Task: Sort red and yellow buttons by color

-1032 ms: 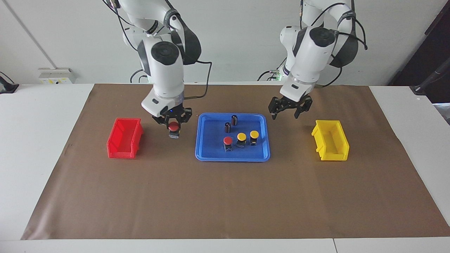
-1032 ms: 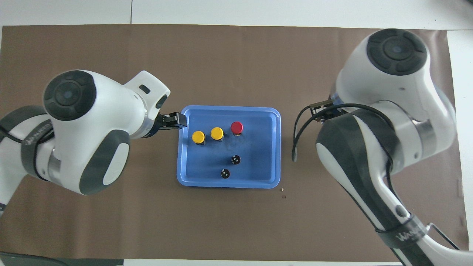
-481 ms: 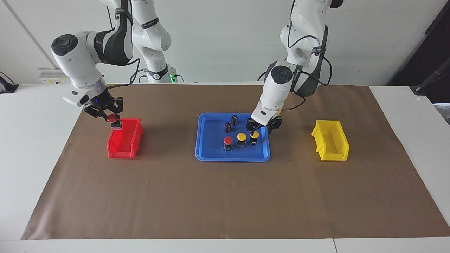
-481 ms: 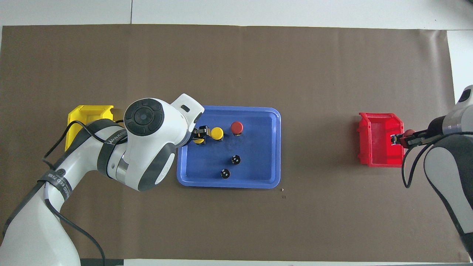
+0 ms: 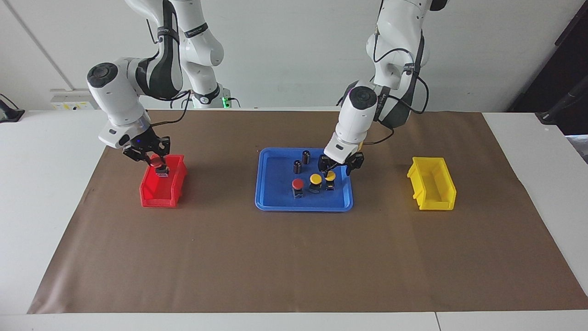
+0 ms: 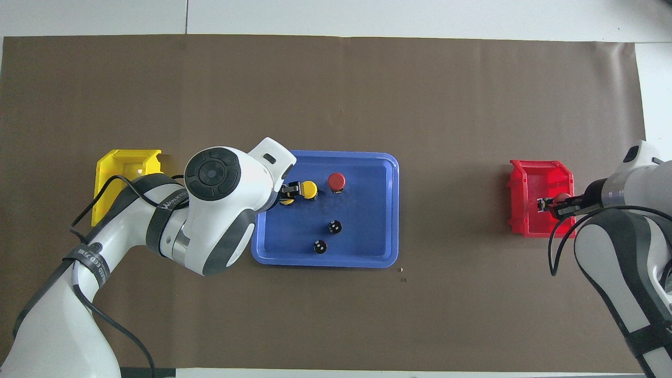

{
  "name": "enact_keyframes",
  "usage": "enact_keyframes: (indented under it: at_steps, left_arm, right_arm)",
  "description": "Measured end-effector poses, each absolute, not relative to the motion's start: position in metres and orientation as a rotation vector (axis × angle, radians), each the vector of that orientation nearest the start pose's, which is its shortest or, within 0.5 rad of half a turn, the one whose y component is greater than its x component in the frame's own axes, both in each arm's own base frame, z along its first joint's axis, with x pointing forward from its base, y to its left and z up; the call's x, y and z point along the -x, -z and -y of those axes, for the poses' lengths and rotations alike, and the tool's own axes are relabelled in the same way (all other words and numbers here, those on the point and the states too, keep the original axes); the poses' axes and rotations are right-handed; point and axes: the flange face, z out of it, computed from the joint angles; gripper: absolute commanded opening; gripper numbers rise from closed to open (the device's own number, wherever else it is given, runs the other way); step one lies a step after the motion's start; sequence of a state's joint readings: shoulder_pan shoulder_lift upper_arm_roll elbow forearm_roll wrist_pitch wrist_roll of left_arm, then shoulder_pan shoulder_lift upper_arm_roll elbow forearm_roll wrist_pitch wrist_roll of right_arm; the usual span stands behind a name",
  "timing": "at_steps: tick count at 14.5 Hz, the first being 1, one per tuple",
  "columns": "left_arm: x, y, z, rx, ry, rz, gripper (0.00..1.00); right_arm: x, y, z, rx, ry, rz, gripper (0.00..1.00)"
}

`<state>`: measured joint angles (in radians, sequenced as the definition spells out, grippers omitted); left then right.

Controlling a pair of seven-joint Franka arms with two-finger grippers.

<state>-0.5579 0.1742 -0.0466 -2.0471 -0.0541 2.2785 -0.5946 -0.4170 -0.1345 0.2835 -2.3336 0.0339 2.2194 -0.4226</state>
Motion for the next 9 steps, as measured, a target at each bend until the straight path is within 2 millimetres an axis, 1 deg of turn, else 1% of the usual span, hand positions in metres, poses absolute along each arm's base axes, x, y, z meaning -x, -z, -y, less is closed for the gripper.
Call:
enact_keyframes:
  at_steps: [2, 4, 6, 7, 8, 9]
  left_arm:
    - [-0.483, -0.362, 0.331, 3.215, 0.034, 0.048, 0.84]
    - [-0.486, -0.364, 0.33, 3.217, 0.041, 0.054, 0.84]
    - [-0.488, -0.365, 0.331, 3.219, 0.045, 0.056, 0.84]
    - [-0.489, -0.366, 0.332, 3.219, 0.046, 0.056, 0.84]
    - [-0.49, -0.365, 0.333, 3.22, 0.046, 0.055, 0.84]
    - [-0.49, -0.364, 0.334, 3.219, 0.043, 0.053, 0.84]
  right_arm:
    - [-0.479, -0.376, 0.063, 3.133, 0.043, 0.416, 0.2]
    - [-0.476, -0.368, 0.063, 3.135, 0.055, 0.414, 0.25]
    - [-0.474, -0.363, 0.063, 3.136, 0.065, 0.414, 0.36]
    - [-0.473, -0.361, 0.063, 3.136, 0.06, 0.414, 0.45]
    - [-0.471, -0.359, 0.063, 3.135, 0.053, 0.414, 0.75]
    - [-0.471, -0.358, 0.063, 3.134, 0.05, 0.414, 0.9]
